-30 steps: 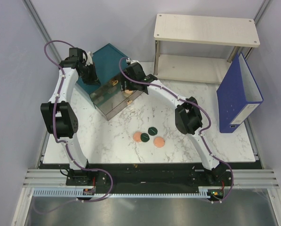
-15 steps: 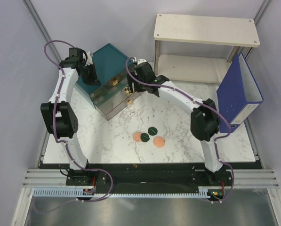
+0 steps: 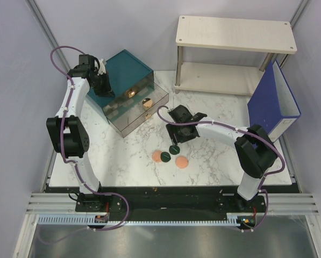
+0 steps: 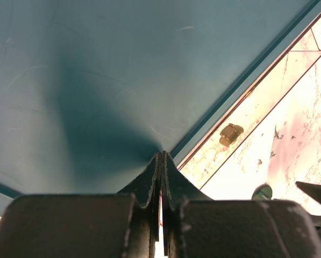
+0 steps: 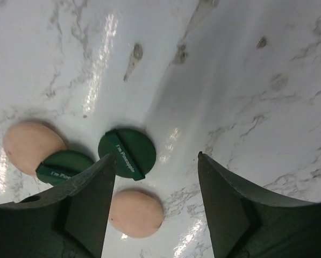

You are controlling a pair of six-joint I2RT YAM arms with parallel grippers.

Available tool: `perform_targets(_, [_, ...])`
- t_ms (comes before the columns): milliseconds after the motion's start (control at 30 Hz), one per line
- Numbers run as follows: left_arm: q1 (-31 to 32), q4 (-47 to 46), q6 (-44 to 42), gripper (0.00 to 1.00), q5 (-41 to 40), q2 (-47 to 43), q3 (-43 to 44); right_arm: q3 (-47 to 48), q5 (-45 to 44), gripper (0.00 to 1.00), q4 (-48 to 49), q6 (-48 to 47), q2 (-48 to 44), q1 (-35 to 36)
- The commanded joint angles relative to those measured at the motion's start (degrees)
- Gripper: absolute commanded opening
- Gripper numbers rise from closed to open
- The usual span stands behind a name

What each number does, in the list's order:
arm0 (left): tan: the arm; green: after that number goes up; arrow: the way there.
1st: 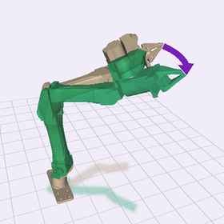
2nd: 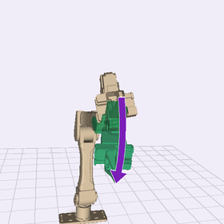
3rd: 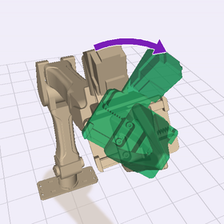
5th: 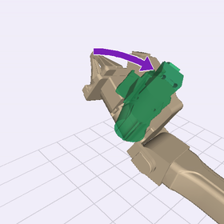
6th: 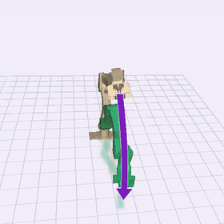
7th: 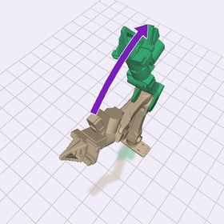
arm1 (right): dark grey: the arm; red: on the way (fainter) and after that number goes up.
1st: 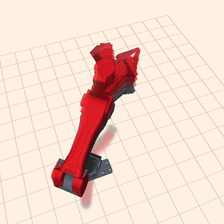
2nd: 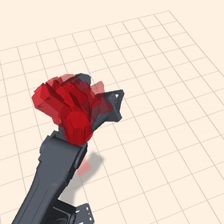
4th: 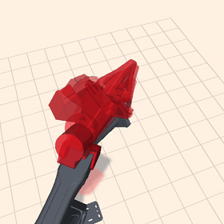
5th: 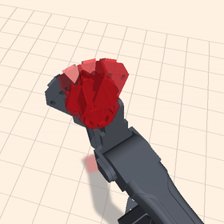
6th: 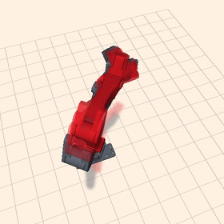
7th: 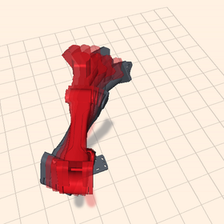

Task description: Organize the makeup

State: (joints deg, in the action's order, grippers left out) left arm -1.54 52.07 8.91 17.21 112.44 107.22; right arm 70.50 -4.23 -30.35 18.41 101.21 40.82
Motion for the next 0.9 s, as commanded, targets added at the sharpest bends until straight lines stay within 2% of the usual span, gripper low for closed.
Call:
perform_targets(0, [0.31, 11.82, -2.23, 0.02, -2.89, 4.89, -4.83, -2.03, 1.77, 0.7, 0.38, 1.01, 0.39, 1.72])
perform_targets(267, [0.4, 11.65, -2.23, 0.03, -2.89, 4.45, -5.79, -1.51, 4.05, 0.7, 2.13, 2.5, 4.96, 3.3])
perform_targets(400, [0.31, 11.56, -2.23, 0.03, -3.15, 4.36, -6.14, -0.72, 4.14, 0.65, 1.78, 2.85, 7.59, 4.01])
perform_targets(433, [0.31, 11.47, -2.23, 0.03, -3.32, 4.28, -6.23, -0.54, 4.14, 0.6, 1.61, 2.94, 7.86, 4.01])
perform_targets(467, [0.31, 11.56, -2.23, 0.03, -3.24, 4.28, -6.32, -0.45, 4.14, 0.46, 1.61, 2.94, 8.04, 4.01])
perform_targets(533, [0.22, 11.56, -2.23, 0.02, -3.33, 4.28, -6.32, -0.1, 3.97, 0.34, 1.35, 3.12, 8.48, 4.01])
perform_targets(567, [0.22, 11.47, -2.23, 0.03, -3.33, 4.28, -6.23, 0.34, 3.62, 0.21, 1.17, 3.21, 8.57, 3.92])
perform_targets(633, [0.31, 11.47, -2.23, 0.03, -3.41, 4.28, -6.32, 0.78, 3.35, 0.05, 0.82, 3.03, 8.57, 4.01])
perform_targets(700, [0.31, 11.47, -2.23, 0.03, -3.5, 4.36, -6.23, 2.09, 3.0, 0.0, 0.03, 2.94, 8.57, 4.01])
perform_targets(867, [0.31, 11.47, -2.14, 0.03, -3.42, 4.28, -6.23, 8.75, 2.03, 0.0, -1.82, 1.98, 7.78, 4.01])
